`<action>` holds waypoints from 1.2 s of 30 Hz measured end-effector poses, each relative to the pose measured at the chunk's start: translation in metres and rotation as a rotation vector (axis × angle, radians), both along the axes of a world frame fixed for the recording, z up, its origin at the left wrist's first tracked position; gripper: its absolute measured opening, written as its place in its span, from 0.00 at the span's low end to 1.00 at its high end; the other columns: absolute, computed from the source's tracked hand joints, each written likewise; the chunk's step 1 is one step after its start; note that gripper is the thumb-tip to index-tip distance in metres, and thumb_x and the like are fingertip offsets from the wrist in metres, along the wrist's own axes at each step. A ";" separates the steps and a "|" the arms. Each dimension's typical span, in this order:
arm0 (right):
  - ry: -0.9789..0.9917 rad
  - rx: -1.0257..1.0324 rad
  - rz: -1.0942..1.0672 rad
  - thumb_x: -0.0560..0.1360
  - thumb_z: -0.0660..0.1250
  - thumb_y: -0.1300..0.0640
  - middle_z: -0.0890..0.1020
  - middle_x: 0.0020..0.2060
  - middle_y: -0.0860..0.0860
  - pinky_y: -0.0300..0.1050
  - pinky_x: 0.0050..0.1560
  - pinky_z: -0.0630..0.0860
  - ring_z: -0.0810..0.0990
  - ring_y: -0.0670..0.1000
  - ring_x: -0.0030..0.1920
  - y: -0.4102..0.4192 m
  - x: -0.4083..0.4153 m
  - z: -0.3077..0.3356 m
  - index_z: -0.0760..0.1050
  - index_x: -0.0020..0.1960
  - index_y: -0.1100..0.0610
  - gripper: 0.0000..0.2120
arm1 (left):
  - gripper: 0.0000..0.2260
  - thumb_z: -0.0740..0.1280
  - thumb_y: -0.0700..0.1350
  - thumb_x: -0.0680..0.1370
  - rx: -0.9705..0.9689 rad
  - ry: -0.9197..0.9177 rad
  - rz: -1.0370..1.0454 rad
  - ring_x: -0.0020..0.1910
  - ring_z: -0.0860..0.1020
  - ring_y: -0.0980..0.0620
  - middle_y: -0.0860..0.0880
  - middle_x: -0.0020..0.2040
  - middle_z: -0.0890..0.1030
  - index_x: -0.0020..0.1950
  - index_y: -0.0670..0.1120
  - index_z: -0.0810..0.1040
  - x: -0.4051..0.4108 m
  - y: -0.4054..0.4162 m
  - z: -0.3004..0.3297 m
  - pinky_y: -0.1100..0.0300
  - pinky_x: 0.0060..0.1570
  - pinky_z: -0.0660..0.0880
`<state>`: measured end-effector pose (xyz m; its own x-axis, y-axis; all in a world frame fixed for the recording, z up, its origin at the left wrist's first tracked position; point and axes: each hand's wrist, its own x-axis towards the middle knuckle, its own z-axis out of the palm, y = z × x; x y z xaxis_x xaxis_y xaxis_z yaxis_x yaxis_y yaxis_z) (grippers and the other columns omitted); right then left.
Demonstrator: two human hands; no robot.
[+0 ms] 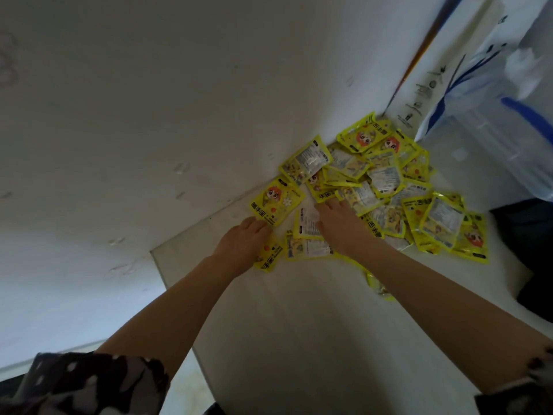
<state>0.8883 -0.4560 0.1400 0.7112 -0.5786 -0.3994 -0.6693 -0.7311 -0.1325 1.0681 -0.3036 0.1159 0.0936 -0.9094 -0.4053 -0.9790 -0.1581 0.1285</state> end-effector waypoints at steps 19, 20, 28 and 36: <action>0.079 -0.066 0.039 0.71 0.71 0.53 0.68 0.58 0.59 0.56 0.61 0.66 0.67 0.62 0.60 -0.002 0.017 -0.017 0.68 0.65 0.59 0.25 | 0.28 0.75 0.47 0.69 -0.103 0.017 -0.024 0.63 0.72 0.44 0.46 0.62 0.74 0.67 0.48 0.73 0.003 0.004 -0.001 0.48 0.69 0.62; 0.074 -0.081 0.051 0.72 0.71 0.53 0.68 0.57 0.58 0.56 0.60 0.66 0.67 0.62 0.60 0.000 0.015 -0.018 0.69 0.64 0.59 0.24 | 0.27 0.74 0.48 0.69 -0.088 0.002 -0.016 0.61 0.72 0.44 0.47 0.61 0.74 0.67 0.48 0.72 0.002 0.005 0.000 0.46 0.70 0.61; -0.085 0.093 0.076 0.78 0.62 0.54 0.79 0.49 0.55 0.54 0.50 0.76 0.79 0.58 0.51 0.015 -0.007 -0.002 0.66 0.60 0.57 0.14 | 0.15 0.67 0.47 0.75 0.044 0.019 0.059 0.60 0.72 0.49 0.50 0.56 0.76 0.61 0.49 0.71 -0.004 0.006 0.015 0.47 0.70 0.59; -0.196 0.184 -0.112 0.79 0.61 0.54 0.78 0.49 0.55 0.52 0.44 0.76 0.78 0.59 0.49 0.028 -0.064 0.011 0.67 0.59 0.57 0.12 | 0.12 0.70 0.50 0.73 0.019 0.229 0.044 0.52 0.75 0.48 0.50 0.51 0.77 0.54 0.49 0.73 -0.024 -0.011 0.022 0.55 0.49 0.71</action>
<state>0.8240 -0.4281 0.1513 0.7211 -0.5882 -0.3660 -0.6927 -0.6060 -0.3910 1.0438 -0.3143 0.1379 0.0368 -0.8986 -0.4372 -0.9166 -0.2046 0.3434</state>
